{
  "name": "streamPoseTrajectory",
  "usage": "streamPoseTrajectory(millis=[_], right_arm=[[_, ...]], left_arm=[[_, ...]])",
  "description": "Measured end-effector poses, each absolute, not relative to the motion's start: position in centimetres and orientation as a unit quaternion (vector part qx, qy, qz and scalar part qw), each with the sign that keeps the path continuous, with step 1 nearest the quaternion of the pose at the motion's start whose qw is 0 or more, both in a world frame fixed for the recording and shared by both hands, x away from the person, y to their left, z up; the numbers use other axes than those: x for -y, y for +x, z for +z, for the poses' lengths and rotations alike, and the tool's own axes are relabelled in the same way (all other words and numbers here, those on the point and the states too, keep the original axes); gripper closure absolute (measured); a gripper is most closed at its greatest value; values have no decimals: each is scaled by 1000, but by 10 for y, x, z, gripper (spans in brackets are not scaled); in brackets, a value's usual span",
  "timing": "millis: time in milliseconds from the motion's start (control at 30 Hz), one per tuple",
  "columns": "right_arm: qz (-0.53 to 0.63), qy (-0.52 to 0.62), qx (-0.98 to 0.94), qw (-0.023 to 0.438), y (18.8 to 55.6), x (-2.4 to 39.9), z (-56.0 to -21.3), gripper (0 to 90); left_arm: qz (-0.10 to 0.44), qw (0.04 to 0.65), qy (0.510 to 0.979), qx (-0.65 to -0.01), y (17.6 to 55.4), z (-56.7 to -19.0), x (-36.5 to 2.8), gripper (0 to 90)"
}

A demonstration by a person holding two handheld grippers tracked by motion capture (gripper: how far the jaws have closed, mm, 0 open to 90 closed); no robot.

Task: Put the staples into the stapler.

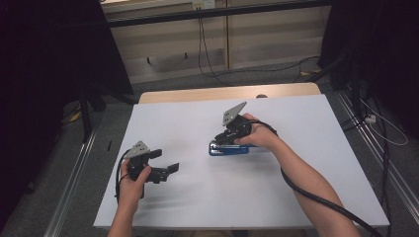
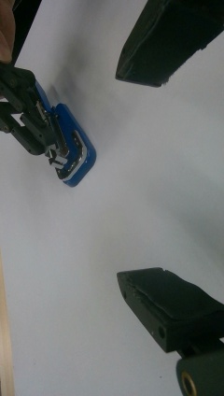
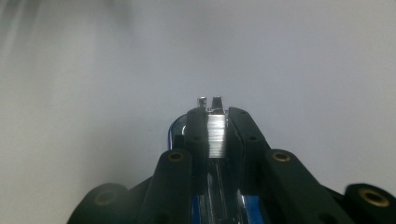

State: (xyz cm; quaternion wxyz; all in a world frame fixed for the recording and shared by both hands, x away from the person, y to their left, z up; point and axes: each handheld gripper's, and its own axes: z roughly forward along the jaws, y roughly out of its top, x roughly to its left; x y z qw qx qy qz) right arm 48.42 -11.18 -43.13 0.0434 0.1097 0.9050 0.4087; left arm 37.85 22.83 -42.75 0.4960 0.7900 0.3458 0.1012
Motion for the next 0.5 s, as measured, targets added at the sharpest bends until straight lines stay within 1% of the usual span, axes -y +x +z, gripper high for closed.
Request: streamPoseTrajectory(millis=[500], right_arm=[[411,103,-905,40,485,111,-434,791]], left_arm=[[101,488,795,-345,380,-429,-227,47]])
